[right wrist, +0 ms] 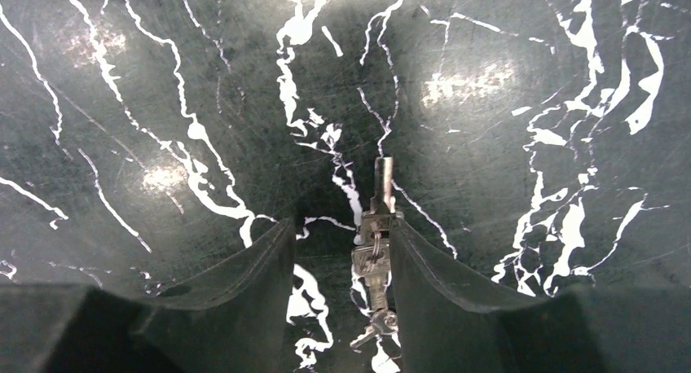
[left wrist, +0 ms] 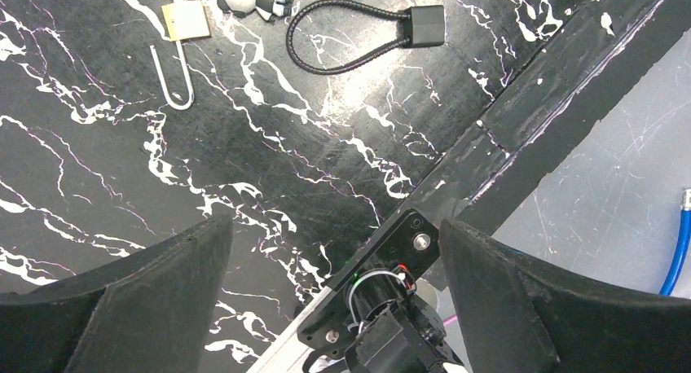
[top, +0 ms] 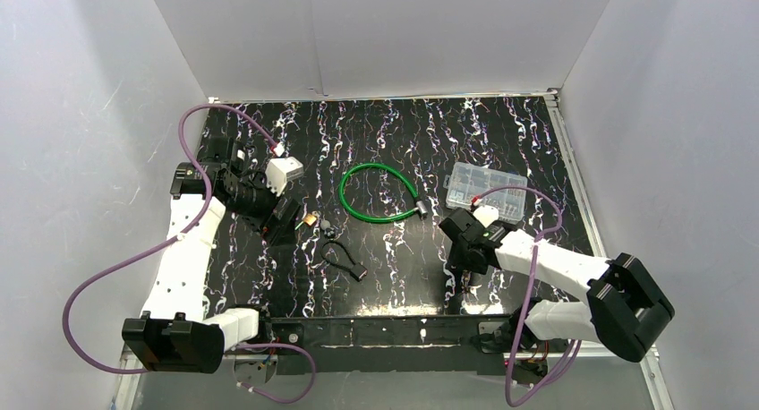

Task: Unlock with the key
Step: Pick up the key from the center of the board.

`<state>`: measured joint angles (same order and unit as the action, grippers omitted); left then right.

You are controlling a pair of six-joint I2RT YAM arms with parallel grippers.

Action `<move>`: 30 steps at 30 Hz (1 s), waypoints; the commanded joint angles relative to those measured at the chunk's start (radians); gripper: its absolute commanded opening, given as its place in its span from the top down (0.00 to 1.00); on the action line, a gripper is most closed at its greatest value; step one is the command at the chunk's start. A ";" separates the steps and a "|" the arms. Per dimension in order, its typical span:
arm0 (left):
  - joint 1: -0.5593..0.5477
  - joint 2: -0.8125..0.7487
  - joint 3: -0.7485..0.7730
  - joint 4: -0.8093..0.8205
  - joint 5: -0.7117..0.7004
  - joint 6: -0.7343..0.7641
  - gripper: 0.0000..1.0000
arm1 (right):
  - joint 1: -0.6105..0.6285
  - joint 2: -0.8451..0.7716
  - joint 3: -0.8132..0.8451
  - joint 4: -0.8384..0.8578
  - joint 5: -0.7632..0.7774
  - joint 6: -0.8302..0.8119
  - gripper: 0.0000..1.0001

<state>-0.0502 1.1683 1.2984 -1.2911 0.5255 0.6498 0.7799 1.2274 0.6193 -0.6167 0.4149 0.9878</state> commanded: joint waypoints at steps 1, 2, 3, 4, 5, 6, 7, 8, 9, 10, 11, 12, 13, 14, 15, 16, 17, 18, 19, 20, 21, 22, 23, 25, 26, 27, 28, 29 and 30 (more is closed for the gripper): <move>-0.010 -0.008 0.028 -0.028 0.027 -0.016 0.02 | -0.002 -0.027 -0.043 0.030 -0.011 0.014 0.48; -0.011 -0.008 0.031 -0.027 0.027 -0.019 0.02 | -0.003 -0.031 -0.049 0.030 -0.015 0.020 0.49; -0.013 -0.007 0.033 -0.024 0.027 -0.024 0.02 | -0.002 -0.033 -0.055 0.029 -0.018 0.027 0.50; -0.015 -0.006 0.034 -0.024 0.027 -0.027 0.02 | -0.003 -0.034 -0.057 0.028 -0.020 0.032 0.51; -0.017 -0.006 0.035 -0.023 0.027 -0.031 0.02 | -0.003 -0.034 -0.062 0.028 -0.025 0.036 0.52; -0.018 -0.006 0.036 -0.022 0.024 -0.035 0.02 | -0.003 -0.035 -0.066 0.032 -0.029 0.037 0.53; -0.020 -0.007 0.034 -0.020 0.022 -0.038 0.02 | -0.002 -0.035 -0.068 0.035 -0.036 0.036 0.55; -0.020 -0.010 0.033 -0.019 0.022 -0.041 0.02 | -0.003 -0.035 -0.072 0.039 -0.039 0.035 0.58; -0.022 -0.012 0.032 -0.018 0.021 -0.044 0.02 | -0.003 -0.035 -0.073 0.042 -0.041 0.034 0.62; -0.023 -0.014 0.032 -0.015 0.019 -0.048 0.02 | -0.002 -0.037 -0.072 0.043 -0.042 0.030 0.68; -0.024 -0.017 0.031 -0.016 0.018 -0.050 0.02 | -0.002 -0.037 -0.068 0.045 -0.041 0.027 0.77; -0.026 -0.021 0.029 -0.017 0.015 -0.051 0.02 | -0.003 -0.037 -0.066 0.045 -0.042 0.025 0.81; -0.026 -0.023 0.029 -0.015 0.012 -0.053 0.02 | -0.003 -0.037 -0.064 0.044 -0.042 0.021 0.85; -0.028 -0.026 0.027 -0.015 0.007 -0.057 0.02 | -0.003 -0.038 -0.058 0.043 -0.044 0.019 0.89; -0.030 -0.029 0.029 -0.013 0.006 -0.061 0.02 | -0.002 -0.042 -0.052 0.048 -0.046 0.008 0.96; -0.033 -0.030 0.031 -0.015 0.008 -0.064 0.02 | -0.002 -0.047 -0.046 0.055 -0.051 -0.004 0.99; -0.036 -0.033 0.036 -0.017 0.009 -0.070 0.02 | -0.002 -0.058 -0.029 0.062 -0.062 -0.032 0.99; -0.042 -0.044 0.039 -0.016 0.011 -0.071 0.02 | -0.001 -0.080 -0.005 0.065 -0.078 -0.061 0.99; -0.045 -0.045 0.042 -0.019 0.014 -0.071 0.02 | 0.002 -0.106 0.011 0.073 -0.094 -0.080 0.99; -0.051 -0.041 0.049 -0.026 0.014 -0.071 0.02 | 0.007 -0.136 0.027 0.074 -0.106 -0.091 0.99; -0.055 -0.033 0.059 -0.033 0.014 -0.071 0.02 | 0.015 -0.168 0.037 0.070 -0.114 -0.093 0.99; -0.060 -0.029 0.066 -0.039 0.016 -0.066 0.02 | 0.025 -0.201 0.043 0.073 -0.121 -0.098 0.99; -0.064 -0.030 0.067 -0.038 0.017 -0.067 0.02 | 0.031 -0.223 0.055 0.065 -0.126 -0.102 0.99; -0.076 -0.038 0.054 -0.030 0.049 -0.074 0.02 | 0.046 -0.250 0.089 0.096 -0.192 -0.138 0.99; -0.079 -0.044 0.048 -0.026 0.073 -0.073 0.02 | 0.047 -0.257 0.099 0.113 -0.229 -0.156 0.99; -0.081 -0.059 0.038 -0.021 0.106 -0.062 0.02 | 0.049 -0.265 0.110 0.134 -0.266 -0.181 0.99; -0.084 -0.079 0.023 -0.010 0.139 -0.048 0.02 | 0.055 -0.279 0.122 0.154 -0.309 -0.205 0.99; -0.086 -0.103 0.005 0.013 0.177 -0.023 0.02 | 0.058 -0.290 0.132 0.182 -0.363 -0.237 0.99; -0.087 -0.135 -0.009 0.033 0.216 0.005 0.02 | 0.061 -0.303 0.143 0.209 -0.444 -0.266 0.99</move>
<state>-0.1261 1.1351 1.3285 -1.2819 0.5777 0.5888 0.8238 0.9779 0.6804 -0.5354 0.1936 0.8398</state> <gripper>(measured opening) 0.981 0.024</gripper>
